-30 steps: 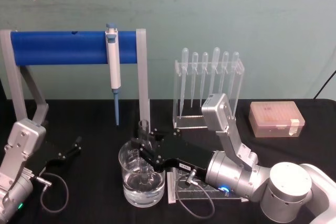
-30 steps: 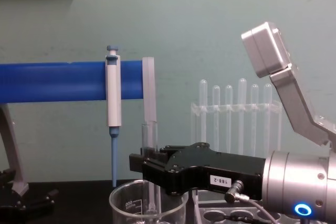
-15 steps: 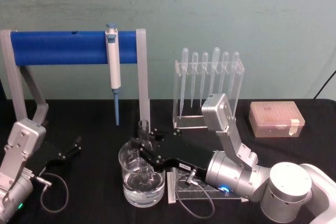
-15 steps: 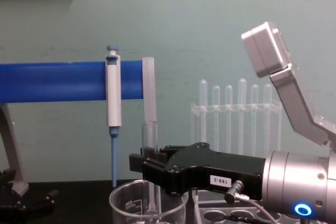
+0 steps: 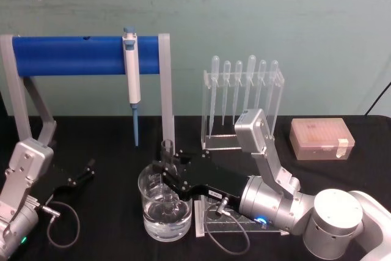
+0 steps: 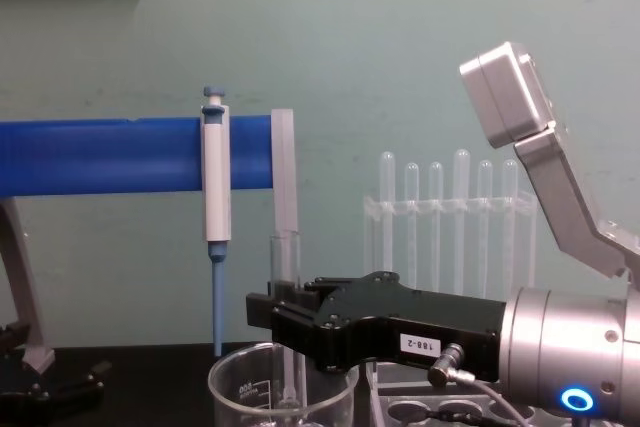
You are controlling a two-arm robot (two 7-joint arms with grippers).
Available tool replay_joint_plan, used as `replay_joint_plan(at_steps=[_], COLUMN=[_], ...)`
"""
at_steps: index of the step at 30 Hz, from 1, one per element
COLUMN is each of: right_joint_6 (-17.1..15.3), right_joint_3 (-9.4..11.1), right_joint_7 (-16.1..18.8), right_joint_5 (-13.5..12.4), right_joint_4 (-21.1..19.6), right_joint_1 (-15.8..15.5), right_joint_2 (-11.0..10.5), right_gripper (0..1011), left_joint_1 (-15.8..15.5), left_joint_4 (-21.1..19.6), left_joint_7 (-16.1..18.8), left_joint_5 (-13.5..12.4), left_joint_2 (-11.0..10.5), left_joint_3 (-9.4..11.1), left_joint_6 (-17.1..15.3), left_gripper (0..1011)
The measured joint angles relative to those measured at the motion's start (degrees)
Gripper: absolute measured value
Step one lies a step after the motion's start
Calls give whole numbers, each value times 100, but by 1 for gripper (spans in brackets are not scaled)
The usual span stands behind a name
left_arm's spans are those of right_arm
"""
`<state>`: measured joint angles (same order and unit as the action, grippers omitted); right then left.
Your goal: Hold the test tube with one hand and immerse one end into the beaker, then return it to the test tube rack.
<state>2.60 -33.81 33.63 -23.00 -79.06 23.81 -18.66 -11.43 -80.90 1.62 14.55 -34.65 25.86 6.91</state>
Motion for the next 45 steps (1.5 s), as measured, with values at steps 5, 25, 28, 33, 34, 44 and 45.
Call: replay_joint_plan(at_steps=[5, 25, 28, 33, 34, 44, 45], right_joint_6=[0, 0, 0, 0, 0, 0, 0], right_joint_3=[0, 0, 0, 0, 0, 0, 0], right_joint_7=[0, 0, 0, 0, 0, 0, 0], right_joint_5=[0, 0, 0, 0, 0, 0, 0], right_joint_4=[0, 0, 0, 0, 0, 0, 0], right_joint_1=[0, 0, 0, 0, 0, 0, 0], right_joint_2=[0, 0, 0, 0, 0, 0, 0], right_gripper=[225, 225, 225, 225, 225, 224, 225], left_joint_1=[0, 0, 0, 0, 0, 0, 0], left_joint_4=[0, 0, 0, 0, 0, 0, 0], left_joint_7=[0, 0, 0, 0, 0, 0, 0], left_joint_5=[0, 0, 0, 0, 0, 0, 0], left_joint_2=[0, 0, 0, 0, 0, 0, 0], left_joint_3=[0, 0, 0, 0, 0, 0, 0], left_joint_6=[0, 0, 0, 0, 0, 0, 0], left_gripper=[1000, 1000, 1000, 1000, 1000, 1000, 1000])
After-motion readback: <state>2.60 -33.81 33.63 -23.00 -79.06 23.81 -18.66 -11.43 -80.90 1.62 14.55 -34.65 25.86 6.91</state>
